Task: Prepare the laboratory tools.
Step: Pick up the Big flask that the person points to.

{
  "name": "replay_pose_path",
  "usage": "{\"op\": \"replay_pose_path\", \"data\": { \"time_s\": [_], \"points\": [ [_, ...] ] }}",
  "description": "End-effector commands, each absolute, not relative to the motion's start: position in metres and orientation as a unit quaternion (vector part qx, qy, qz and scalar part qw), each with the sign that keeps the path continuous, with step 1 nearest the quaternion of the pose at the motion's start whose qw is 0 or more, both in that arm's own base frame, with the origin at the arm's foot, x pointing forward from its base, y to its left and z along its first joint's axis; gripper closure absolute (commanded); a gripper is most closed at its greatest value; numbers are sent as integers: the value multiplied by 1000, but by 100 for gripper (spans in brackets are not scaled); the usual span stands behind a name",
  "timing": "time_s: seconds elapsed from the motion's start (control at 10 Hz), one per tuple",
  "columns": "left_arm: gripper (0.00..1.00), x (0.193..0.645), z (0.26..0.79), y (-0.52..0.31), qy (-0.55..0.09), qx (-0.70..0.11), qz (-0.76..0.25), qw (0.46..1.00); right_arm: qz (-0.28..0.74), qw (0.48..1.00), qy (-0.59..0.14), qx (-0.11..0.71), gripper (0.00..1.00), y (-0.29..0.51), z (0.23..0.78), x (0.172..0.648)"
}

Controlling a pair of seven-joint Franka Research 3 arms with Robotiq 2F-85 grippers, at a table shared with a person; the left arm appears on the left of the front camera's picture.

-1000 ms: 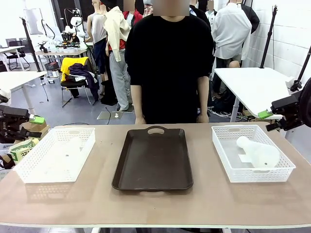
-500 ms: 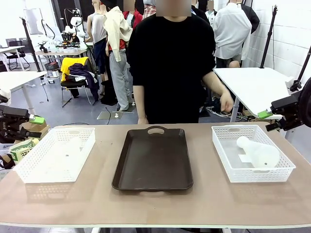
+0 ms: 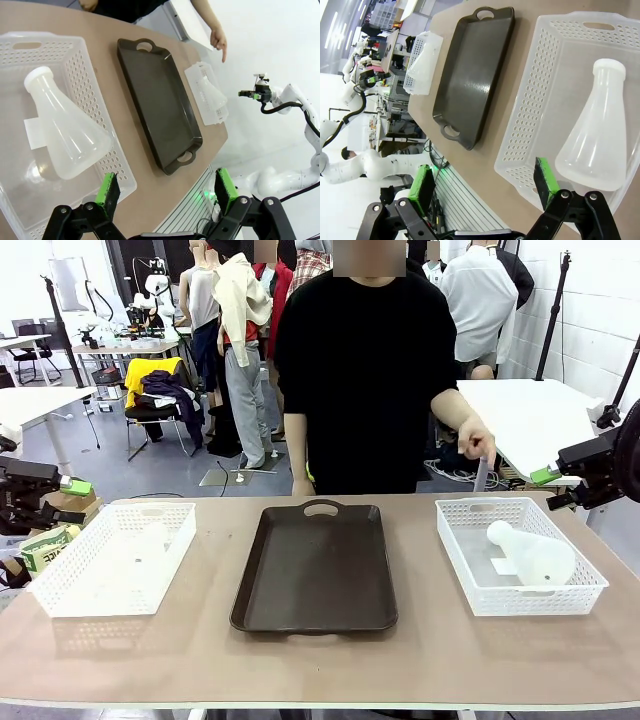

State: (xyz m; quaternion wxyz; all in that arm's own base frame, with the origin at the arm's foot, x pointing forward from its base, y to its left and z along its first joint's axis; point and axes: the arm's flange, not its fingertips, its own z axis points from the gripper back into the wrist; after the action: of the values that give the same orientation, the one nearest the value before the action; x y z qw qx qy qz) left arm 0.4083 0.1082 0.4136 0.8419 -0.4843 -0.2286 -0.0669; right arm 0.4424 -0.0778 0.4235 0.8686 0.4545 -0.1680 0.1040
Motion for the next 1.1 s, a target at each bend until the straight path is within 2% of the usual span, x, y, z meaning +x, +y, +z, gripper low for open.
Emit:
{"op": "replay_pose_path", "data": {
  "time_s": [0.0, 1.0],
  "points": [
    [0, 409, 414, 109, -233, -489, -69, 838, 105, 867, -168, 457, 0, -77, 424, 442],
    [0, 409, 414, 109, -233, -489, -69, 838, 104, 869, -168, 454, 0, -78, 423, 442]
  ]
}}
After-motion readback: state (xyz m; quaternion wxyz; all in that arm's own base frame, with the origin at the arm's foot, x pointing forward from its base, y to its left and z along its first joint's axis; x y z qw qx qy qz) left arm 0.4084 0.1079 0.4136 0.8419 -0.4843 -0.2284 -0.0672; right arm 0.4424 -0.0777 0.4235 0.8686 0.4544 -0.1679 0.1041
